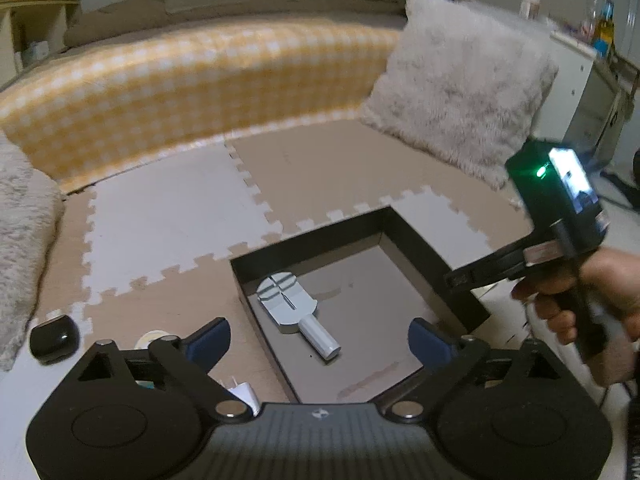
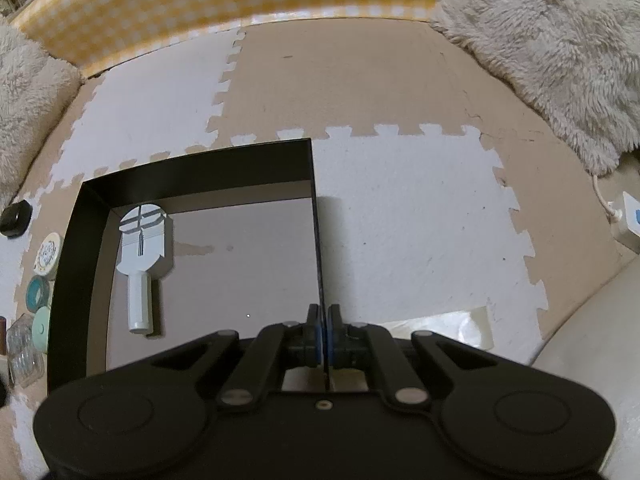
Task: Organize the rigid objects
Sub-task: 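Move the left gripper to the brown cylinder and grasp it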
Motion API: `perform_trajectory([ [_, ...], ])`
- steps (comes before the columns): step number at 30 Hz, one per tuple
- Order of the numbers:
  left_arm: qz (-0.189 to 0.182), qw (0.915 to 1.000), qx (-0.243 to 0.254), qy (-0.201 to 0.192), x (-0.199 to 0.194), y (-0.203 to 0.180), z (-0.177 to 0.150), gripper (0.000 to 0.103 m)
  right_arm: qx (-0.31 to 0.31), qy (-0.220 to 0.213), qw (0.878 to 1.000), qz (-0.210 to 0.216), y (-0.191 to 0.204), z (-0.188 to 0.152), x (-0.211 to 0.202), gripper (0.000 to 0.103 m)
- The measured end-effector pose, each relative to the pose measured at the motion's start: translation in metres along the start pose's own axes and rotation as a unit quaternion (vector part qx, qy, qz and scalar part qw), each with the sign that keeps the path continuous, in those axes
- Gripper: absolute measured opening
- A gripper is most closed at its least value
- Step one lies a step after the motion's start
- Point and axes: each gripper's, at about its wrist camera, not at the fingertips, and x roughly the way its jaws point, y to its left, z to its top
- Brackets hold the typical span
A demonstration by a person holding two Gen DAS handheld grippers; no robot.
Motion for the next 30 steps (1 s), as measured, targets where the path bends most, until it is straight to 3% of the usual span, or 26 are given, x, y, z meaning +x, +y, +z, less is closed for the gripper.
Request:
perform_trajectory([
  [3,0.001,0.9997,-0.014,-0.018,-0.021,0.008,-0.002,0.103,-0.005,-0.001,1.000,0.000,-0.001,0.000,-0.001,0.003],
  [16,0.051,0.9943,-0.062,-0.070,-0.071,0.053,-0.019,0.103,-0.020,-0.018,1.000,-0.006,0.002,-0.001,-0.003,0.003],
  [22,0.080,0.9922,-0.085,-0.043,-0.069,0.079,-0.042,0.103,-0.020,-0.019,1.000,-0.008,0.003,-0.002,-0.003,0.003],
  [30,0.127,0.9824,-0.132,0.037,-0.045,0.123,-0.071,0.103,-0.019,-0.015,1.000,-0.009,0.003,-0.002,-0.002,0.003],
])
